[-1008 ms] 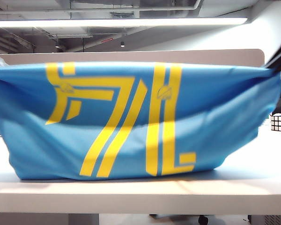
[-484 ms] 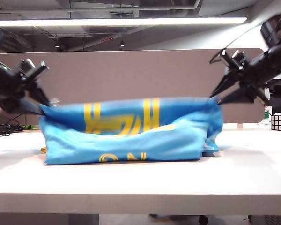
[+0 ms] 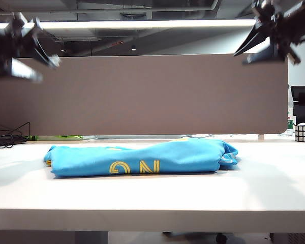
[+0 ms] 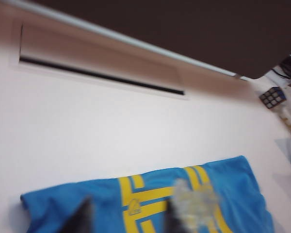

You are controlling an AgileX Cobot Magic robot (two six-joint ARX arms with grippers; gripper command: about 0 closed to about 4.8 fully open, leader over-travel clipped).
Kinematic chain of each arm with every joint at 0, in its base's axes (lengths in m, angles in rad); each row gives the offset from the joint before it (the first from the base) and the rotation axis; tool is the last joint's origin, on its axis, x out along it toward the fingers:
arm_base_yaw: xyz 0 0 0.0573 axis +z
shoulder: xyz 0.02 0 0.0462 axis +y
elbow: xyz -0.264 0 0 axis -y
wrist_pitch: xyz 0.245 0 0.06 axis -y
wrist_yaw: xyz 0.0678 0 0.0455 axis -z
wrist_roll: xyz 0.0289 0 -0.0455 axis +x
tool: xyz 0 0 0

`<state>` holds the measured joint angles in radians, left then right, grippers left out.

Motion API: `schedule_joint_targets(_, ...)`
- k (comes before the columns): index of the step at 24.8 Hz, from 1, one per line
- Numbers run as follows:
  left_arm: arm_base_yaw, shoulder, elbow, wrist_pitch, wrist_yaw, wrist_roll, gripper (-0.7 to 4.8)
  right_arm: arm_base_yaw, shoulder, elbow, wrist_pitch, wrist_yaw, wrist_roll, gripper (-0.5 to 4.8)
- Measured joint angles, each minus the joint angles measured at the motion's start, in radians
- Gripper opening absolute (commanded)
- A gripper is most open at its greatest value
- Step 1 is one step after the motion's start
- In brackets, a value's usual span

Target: Fold the bottom side of the soccer jersey horizontally towards the center, about one-third of the way, then fold the sleeve back towards the center, creating a straight line along the edge of the the soccer jersey, and finally fold the bottom of the soccer jersey up towards the top, creating a neat rectangle.

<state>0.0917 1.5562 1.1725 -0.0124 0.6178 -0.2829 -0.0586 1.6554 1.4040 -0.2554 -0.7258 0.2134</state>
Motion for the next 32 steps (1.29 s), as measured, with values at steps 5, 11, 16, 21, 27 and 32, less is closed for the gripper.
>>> schedule_joint_targets(5, -0.002, -0.309, -0.102, -0.088, -0.013, 0.117, -0.06, 0.003, -0.220, -0.010, -0.220, 0.114, -0.190, 0.17)
schedule_joint_targets(11, -0.005, -0.737, -0.371, -0.141, -0.115, 0.152, -0.06, 0.004, -0.655, -0.354, -0.174, 0.249, -0.214, -0.01)
schedule_joint_targets(16, -0.005, -1.170, -0.647, -0.169, -0.226, 0.133, -0.06, 0.005, -1.091, -0.745, -0.092, 0.371, -0.180, -0.01)
schedule_joint_targets(21, -0.005, -1.459, -0.818, -0.184, -0.263, 0.087, -0.06, 0.005, -1.358, -0.941, -0.080, 0.475, -0.156, -0.01)
schedule_joint_targets(27, -0.006, -1.554, -0.945, -0.182, -0.266, 0.065, -0.06, 0.005, -1.622, -1.140, -0.071, 0.602, -0.111, -0.01)
schedule_joint_targets(32, -0.005, -1.554, -1.073, -0.030, -0.267, 0.045, -0.06, 0.005, -1.653, -1.300, -0.012, 0.679, -0.082, -0.01)
